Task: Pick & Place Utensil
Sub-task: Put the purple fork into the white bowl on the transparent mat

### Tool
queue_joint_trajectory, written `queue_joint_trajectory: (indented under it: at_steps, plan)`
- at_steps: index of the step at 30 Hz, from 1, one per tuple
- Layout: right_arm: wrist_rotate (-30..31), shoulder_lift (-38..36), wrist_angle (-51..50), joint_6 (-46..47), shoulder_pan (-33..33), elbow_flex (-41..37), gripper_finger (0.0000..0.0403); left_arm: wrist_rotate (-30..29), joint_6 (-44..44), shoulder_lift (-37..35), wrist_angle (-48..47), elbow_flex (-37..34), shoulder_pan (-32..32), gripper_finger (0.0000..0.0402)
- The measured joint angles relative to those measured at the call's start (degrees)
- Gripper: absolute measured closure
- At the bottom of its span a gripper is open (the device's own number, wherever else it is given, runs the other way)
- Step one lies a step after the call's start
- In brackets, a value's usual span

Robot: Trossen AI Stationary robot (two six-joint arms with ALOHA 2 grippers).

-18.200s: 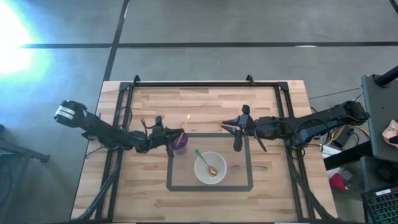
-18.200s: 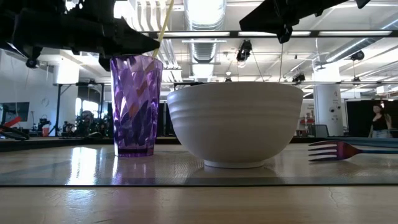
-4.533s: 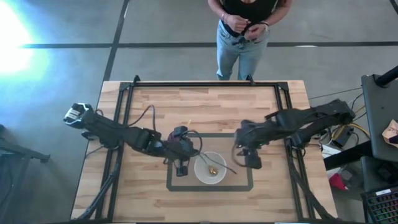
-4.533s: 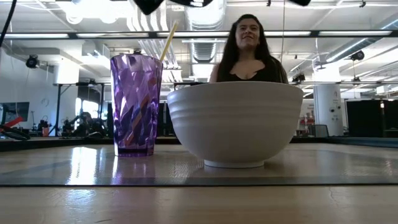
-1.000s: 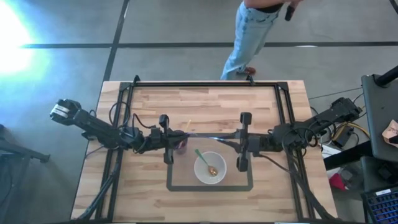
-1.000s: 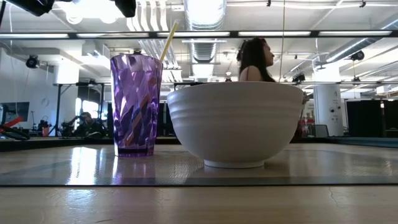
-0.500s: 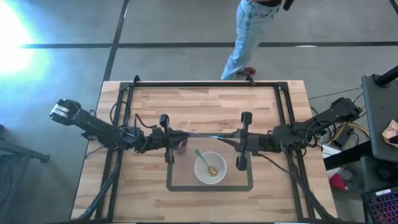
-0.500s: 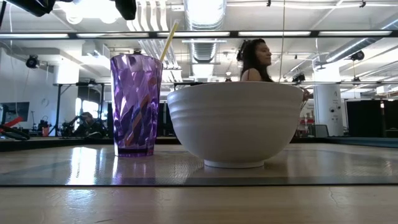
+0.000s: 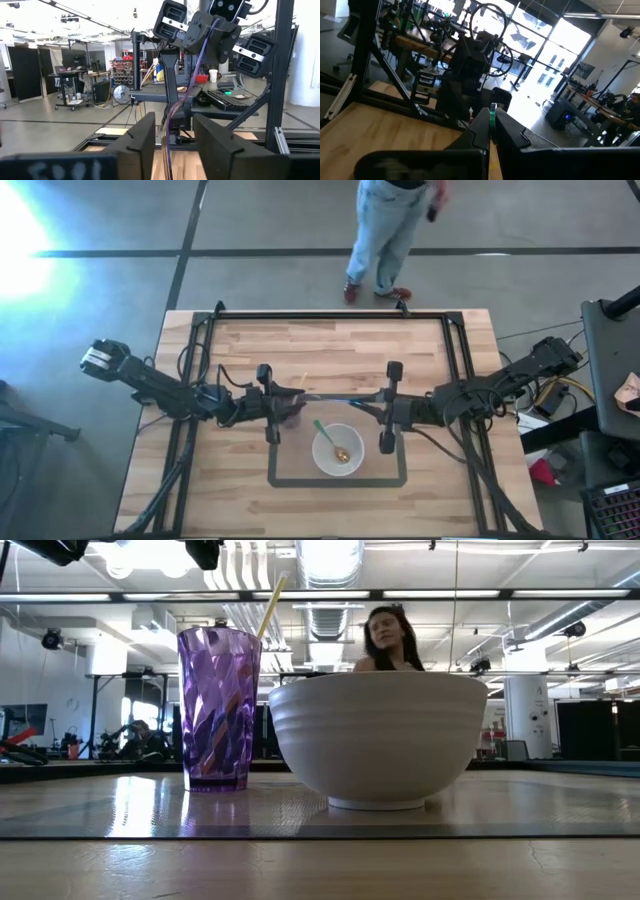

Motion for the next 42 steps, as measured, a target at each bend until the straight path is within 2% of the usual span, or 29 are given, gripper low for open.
queue_joint_trajectory:
  at_steps: [7, 25, 33, 36, 42]
  plan:
    - [1.32, -2.37, -7.97, 4.29, -0.07, 0.9, 0.0392, -0.13, 0.57, -0.3, -0.06, 0.13, 0.0, 0.0236]
    - [1.44, -15.33, -29.86, 16.52, -0.55, 1.07, 0.0392, 0.49, 0.42, -3.18, -7.88, 0.45, 0.04, 0.0234]
    - [1.05, -19.78, -37.33, 25.56, -5.2, 0.02, 0.0392, 5.55, 0.39, -3.34, -9.19, 0.59, 0.02, 0.0234]
    - [-1.69, -20.89, -39.55, 28.96, -8.04, -0.65, 0.0392, 6.54, 0.39, -3.34, -9.54, 0.59, 0.02, 0.0234]
    - [-12.61, -21.88, -40.73, 34.27, -14.2, -1.94, 0.0392, 6.6, 0.39, -3.34, -9.77, 0.57, 0.02, 0.0234]
